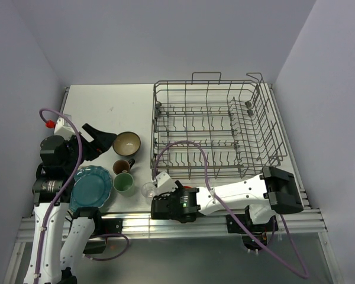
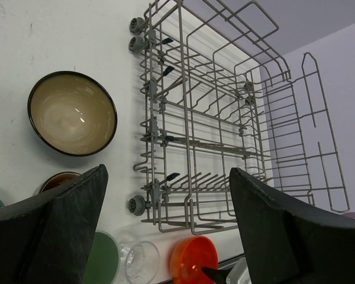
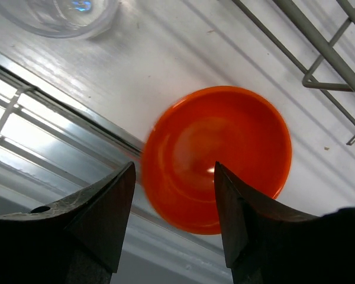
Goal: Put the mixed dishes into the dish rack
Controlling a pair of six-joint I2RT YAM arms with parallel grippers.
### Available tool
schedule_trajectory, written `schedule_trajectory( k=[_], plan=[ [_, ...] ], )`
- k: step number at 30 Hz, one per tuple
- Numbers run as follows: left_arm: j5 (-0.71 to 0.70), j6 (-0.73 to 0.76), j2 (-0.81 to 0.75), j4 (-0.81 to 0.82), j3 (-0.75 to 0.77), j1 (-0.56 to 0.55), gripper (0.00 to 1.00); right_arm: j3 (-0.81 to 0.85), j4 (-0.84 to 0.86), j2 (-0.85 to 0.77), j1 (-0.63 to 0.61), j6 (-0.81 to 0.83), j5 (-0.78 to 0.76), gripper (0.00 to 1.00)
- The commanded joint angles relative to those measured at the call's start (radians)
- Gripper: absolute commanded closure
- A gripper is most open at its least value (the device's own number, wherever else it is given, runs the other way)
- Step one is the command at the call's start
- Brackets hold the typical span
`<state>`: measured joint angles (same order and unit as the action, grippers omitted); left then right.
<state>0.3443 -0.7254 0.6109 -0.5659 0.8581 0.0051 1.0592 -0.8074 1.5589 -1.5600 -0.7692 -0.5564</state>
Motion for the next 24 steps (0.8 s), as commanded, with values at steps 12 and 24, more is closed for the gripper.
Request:
schedule_trajectory(
  k=[12, 24],
  plan=[
    [0.029, 0.021, -0.025, 0.015, -0.001, 0.004, 0.09, 0.019, 0.092, 0.058, -0.061, -0.039, -0.031, 0.36],
    [0.039, 0.024, -0.037, -0.006, 0.022, 0.003, 0.09, -0.061, 0.134, 0.102, -0.052, -0.084, -0.06, 0.81]
  ],
)
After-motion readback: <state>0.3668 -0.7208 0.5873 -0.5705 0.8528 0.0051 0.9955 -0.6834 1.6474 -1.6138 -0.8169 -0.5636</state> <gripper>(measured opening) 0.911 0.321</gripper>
